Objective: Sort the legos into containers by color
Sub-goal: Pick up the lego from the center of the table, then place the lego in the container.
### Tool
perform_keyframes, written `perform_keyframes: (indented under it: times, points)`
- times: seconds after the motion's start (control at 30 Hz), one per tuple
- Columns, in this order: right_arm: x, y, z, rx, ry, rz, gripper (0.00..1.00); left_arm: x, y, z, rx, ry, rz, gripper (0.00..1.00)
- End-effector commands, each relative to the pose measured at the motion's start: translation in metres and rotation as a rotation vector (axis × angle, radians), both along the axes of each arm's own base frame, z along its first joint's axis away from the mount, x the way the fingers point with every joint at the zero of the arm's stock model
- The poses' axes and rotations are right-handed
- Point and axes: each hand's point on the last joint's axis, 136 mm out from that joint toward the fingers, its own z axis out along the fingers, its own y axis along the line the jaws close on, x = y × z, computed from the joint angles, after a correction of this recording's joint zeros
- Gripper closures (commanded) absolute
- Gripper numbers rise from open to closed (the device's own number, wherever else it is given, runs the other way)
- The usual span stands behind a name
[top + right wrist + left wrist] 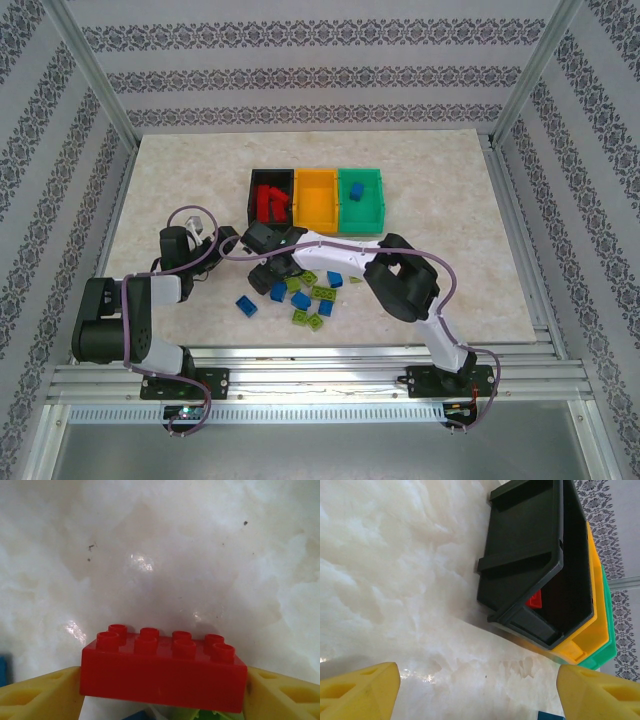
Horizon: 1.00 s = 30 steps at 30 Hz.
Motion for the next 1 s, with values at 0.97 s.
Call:
perform_keyframes:
  times: [0.97]
  points:
    - [0.125, 0.004, 0.132, 0.259, -0.232, -0.178, 0.42, 0.001, 0.009, -0.001, 0.002, -0.001, 0.015, 0.18]
